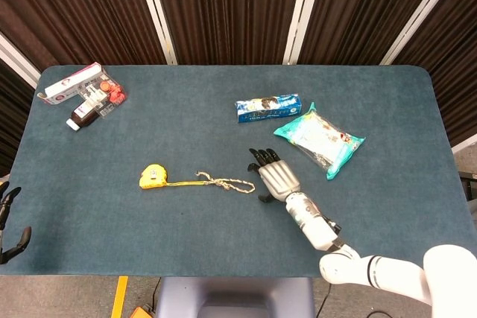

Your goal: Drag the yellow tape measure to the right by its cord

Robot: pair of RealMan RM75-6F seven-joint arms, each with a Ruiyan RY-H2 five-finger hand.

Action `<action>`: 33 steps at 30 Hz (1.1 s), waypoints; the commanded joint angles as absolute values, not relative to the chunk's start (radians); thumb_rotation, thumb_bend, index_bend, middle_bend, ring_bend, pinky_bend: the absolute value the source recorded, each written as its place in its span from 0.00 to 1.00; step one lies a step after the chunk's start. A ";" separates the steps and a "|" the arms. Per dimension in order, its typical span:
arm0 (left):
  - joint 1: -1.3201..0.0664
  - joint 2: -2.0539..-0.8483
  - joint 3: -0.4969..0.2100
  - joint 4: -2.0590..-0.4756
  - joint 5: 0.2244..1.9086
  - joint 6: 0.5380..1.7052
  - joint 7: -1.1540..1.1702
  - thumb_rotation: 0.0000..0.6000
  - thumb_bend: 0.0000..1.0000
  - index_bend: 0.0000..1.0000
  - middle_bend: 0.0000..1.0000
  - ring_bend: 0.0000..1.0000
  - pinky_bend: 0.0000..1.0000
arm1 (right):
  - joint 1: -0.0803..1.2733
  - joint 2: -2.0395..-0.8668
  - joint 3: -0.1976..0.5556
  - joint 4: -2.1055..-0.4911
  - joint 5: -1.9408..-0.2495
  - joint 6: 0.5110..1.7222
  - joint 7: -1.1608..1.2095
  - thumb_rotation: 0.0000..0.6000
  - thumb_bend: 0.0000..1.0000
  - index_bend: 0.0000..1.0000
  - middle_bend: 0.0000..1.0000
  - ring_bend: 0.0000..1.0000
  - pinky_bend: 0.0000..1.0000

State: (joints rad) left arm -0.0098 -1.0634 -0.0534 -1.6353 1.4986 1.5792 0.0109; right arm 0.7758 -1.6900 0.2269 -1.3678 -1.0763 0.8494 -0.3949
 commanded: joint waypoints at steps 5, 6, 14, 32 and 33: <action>-0.001 -1.056 -0.044 -1.640 1.510 1.589 0.008 1.00 0.43 0.11 0.00 0.00 0.09 | 0.806 -1.742 0.237 -1.308 -1.048 0.831 -0.359 1.00 0.41 0.47 0.07 0.04 0.00; 0.000 -1.055 -0.044 -1.641 1.510 1.590 0.007 1.00 0.43 0.11 0.00 0.00 0.09 | 0.808 -1.747 0.237 -1.304 -1.045 0.831 -0.359 1.00 0.41 0.47 0.07 0.04 0.00; -0.001 -1.055 -0.047 -1.642 1.508 1.590 0.006 1.00 0.43 0.11 0.00 0.00 0.09 | 0.820 -1.776 0.240 -1.278 -1.028 0.840 -0.349 1.00 0.41 0.50 0.07 0.04 0.00; 0.005 -1.049 -0.045 -1.640 1.508 1.595 0.000 1.00 0.43 0.11 0.00 0.00 0.09 | 0.833 -1.819 0.232 -1.226 -1.020 0.851 -0.342 1.00 0.41 0.56 0.09 0.05 0.00; 0.002 -1.053 -0.048 -1.640 1.506 1.592 0.004 1.00 0.43 0.11 0.00 0.00 0.09 | 0.833 -1.820 0.231 -1.225 -1.020 0.849 -0.341 1.00 0.41 0.56 0.09 0.05 0.00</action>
